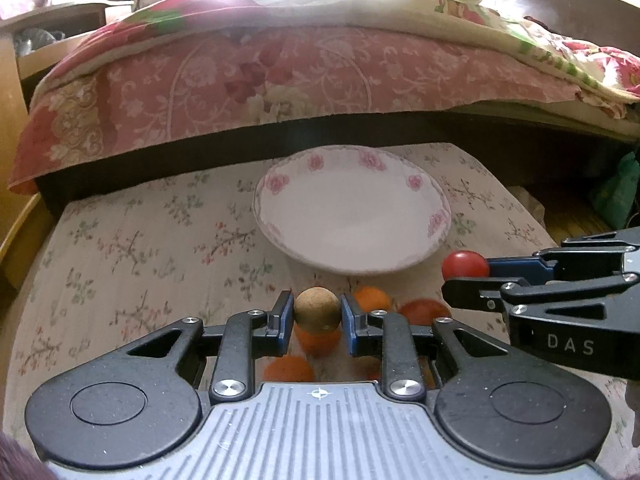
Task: Organize fruits
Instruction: 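Grasp the small brown fruit with the left gripper while the right gripper holds the tomato, then carry both fruits over the white plate and release them into it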
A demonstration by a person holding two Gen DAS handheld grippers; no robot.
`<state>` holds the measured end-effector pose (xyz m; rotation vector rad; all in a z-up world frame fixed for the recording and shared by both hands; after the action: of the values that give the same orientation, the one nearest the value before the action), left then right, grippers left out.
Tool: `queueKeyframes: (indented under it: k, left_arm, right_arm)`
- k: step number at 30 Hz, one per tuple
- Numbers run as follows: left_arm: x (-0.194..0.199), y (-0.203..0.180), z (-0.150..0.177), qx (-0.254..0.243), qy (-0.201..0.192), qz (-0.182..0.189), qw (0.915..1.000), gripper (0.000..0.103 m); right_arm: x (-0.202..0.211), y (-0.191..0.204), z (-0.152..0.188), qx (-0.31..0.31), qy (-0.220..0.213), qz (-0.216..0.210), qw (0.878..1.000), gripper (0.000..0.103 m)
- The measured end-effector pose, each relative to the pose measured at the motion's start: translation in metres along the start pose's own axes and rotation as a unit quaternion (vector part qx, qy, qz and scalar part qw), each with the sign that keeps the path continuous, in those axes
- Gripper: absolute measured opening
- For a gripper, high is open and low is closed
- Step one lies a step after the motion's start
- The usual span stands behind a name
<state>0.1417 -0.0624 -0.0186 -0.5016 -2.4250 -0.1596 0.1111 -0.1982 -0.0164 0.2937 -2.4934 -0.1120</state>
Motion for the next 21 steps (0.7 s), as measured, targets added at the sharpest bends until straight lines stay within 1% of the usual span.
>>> queueKeyframes:
  k: [10, 16, 18, 21]
  left_arm:
    - [-0.028, -0.004, -0.022, -0.005, -0.015, 0.004, 0.9999, 0.033]
    - [-0.039, -0.004, -0.024, -0.014, -0.014, 0.003, 0.9998, 0.034]
    - [-0.038, 0.001, -0.025, -0.012, -0.013, 0.000, 0.9998, 0.035]
    - [-0.030, 0.011, -0.020, -0.012, -0.003, 0.009, 0.9999, 0.037]
  right_arm:
    - [-0.026, -0.015, -0.019, 0.001, -0.010, 0.007, 1.000, 0.028]
    - [-0.040, -0.017, -0.023, 0.008, -0.007, 0.008, 1.000, 0.028]
    - [-0.042, -0.019, -0.022, 0.005, -0.007, 0.007, 1.000, 0.028]
    - [-0.041, -0.021, -0.022, 0.002, -0.010, 0.005, 1.000, 0.028]
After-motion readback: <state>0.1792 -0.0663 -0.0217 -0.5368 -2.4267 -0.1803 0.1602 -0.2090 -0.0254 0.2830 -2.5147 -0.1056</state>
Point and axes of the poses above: each gripper's, at about its wrist camera, not at the fingertips, and x roughly against the way its jaws point, y to its left, z to its underside, the point moved 4 cm from there along -x, roughly the way its jaws point, and after that the axes turned 5 degrees about -y, right-handed, at the moved point
